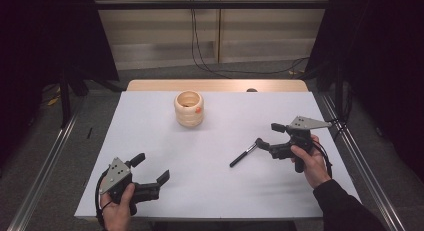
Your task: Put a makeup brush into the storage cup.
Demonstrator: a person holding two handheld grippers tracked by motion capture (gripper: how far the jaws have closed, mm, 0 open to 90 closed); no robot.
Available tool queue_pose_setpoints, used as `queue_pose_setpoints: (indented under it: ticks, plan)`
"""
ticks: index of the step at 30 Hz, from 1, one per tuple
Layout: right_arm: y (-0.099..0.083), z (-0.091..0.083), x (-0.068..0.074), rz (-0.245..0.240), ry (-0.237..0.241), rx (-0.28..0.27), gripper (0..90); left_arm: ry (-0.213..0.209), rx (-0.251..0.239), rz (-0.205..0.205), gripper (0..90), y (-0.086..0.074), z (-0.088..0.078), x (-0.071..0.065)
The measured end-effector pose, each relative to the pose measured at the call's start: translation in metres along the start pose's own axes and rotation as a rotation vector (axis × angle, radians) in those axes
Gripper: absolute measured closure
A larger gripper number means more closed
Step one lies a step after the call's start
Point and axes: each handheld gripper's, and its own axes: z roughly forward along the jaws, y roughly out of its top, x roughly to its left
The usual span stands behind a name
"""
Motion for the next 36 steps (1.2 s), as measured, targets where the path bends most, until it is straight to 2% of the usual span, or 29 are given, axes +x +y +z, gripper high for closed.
queue_pose_setpoints:
  ticks: [3,4,7,8,13,15,18,20,22,24,25,27,28,32,35,36]
  plan:
    - [0.004,0.004,-0.002,-0.01,-0.015,-0.014,5.7,-0.004,0.007,0.021,1.5,0.001,-0.001,-0.002]
    - [0.005,0.005,-0.002,-0.018,-0.009,-0.005,3.1,-0.011,0.004,0.015,1.5,0.0,0.0,-0.003]
    - [0.01,0.007,-0.003,-0.047,0.025,0.016,2.9,-0.024,0.005,0.007,1.5,0.0,0.001,-0.003]
    - [0.013,0.009,-0.004,-0.056,0.034,0.027,2.9,-0.017,0.004,0.0,1.5,0.0,0.001,-0.003]
    - [0.018,0.021,-0.002,-0.069,0.034,0.069,8.1,-0.018,0.011,0.006,1.4,0.0,0.002,-0.003]
    - [0.017,0.027,-0.002,-0.064,0.054,0.091,9.4,-0.032,0.009,0.01,1.6,0.0,0.001,-0.003]
    - [0.015,0.032,-0.002,-0.097,0.051,0.112,11.5,-0.025,0.011,0.003,1.3,-0.001,0.001,-0.002]
    - [0.014,0.036,-0.003,-0.09,0.061,0.129,12.2,-0.026,0.014,0.006,1.4,-0.001,0.001,-0.002]
    - [0.015,0.038,-0.005,-0.065,0.072,0.16,8.5,-0.032,0.016,0.006,1.3,-0.001,0.003,-0.004]
    - [0.015,0.04,-0.006,-0.053,0.09,0.168,7.7,-0.039,0.02,0.014,1.3,0.0,0.004,-0.005]
    - [0.016,0.041,-0.007,-0.059,0.089,0.19,7.7,-0.04,0.024,0.018,1.3,0.0,0.005,-0.006]
    - [0.016,0.043,-0.009,-0.082,0.086,0.192,7.4,-0.053,0.025,0.02,1.2,-0.001,0.005,-0.005]
    - [0.015,0.044,-0.009,-0.093,0.086,0.203,7.4,-0.045,0.026,0.02,1.2,-0.001,0.005,-0.005]
    - [0.018,0.047,-0.011,-0.131,0.079,0.288,9.5,-0.044,0.026,0.015,1.3,-0.001,0.004,-0.004]
    - [0.023,0.047,-0.013,-0.149,0.094,0.322,8.8,-0.042,0.029,0.018,1.0,-0.001,0.005,-0.005]
    - [0.024,0.047,-0.014,-0.162,0.114,0.33,6.4,-0.046,0.028,0.017,0.9,-0.002,0.005,-0.006]
